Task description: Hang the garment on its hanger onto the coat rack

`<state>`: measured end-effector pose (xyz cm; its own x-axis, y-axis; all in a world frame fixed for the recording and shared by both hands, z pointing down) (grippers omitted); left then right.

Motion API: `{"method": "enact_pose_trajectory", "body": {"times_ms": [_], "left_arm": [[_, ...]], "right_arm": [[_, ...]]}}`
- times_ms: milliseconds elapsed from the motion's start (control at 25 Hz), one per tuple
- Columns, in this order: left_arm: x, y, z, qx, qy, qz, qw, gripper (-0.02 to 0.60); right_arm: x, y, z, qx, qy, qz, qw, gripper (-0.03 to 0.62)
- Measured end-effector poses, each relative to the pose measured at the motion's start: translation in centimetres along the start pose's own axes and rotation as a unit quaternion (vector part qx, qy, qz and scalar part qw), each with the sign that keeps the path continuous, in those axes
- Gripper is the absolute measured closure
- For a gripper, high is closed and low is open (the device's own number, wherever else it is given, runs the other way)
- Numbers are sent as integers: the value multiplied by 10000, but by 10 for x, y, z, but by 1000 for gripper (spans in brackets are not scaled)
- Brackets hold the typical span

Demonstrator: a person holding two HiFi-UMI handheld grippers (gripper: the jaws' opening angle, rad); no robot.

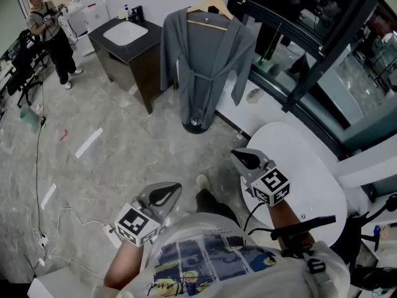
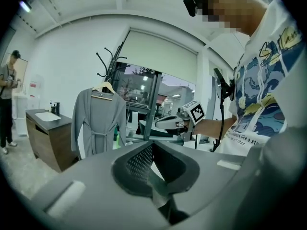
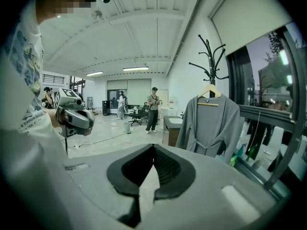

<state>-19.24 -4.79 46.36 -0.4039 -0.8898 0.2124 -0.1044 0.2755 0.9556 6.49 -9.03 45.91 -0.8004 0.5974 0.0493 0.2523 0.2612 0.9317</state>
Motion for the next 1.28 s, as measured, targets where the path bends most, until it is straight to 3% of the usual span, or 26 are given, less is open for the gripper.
{"method": "enact_pose_trajectory", "body": {"times_ms": [400,760,1280], "left_arm": [[-27,3,14,-191,13,-85,9998,579],[-37,9,20,-164,-154,-70,9997,578],[-41,8,15,-135,-52,-55,9999,578]], "right_arm": [[58,-3,29,-64,-309,452,9985,592],[72,0,31,-205,-541,426,9974,592],[83,-12,36,-274,-630,635,9956,592]]}}
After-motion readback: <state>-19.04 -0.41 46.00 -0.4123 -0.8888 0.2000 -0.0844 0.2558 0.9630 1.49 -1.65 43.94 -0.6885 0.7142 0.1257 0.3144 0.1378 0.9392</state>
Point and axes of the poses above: the fingertips, and each gripper's own axes: z backward along the fingers, x to its left, y out of its underside, the point moved 7 cm from there along z, backward along the fingers, and after that the axes turned 1 degree about y, right-handed, at the moved point
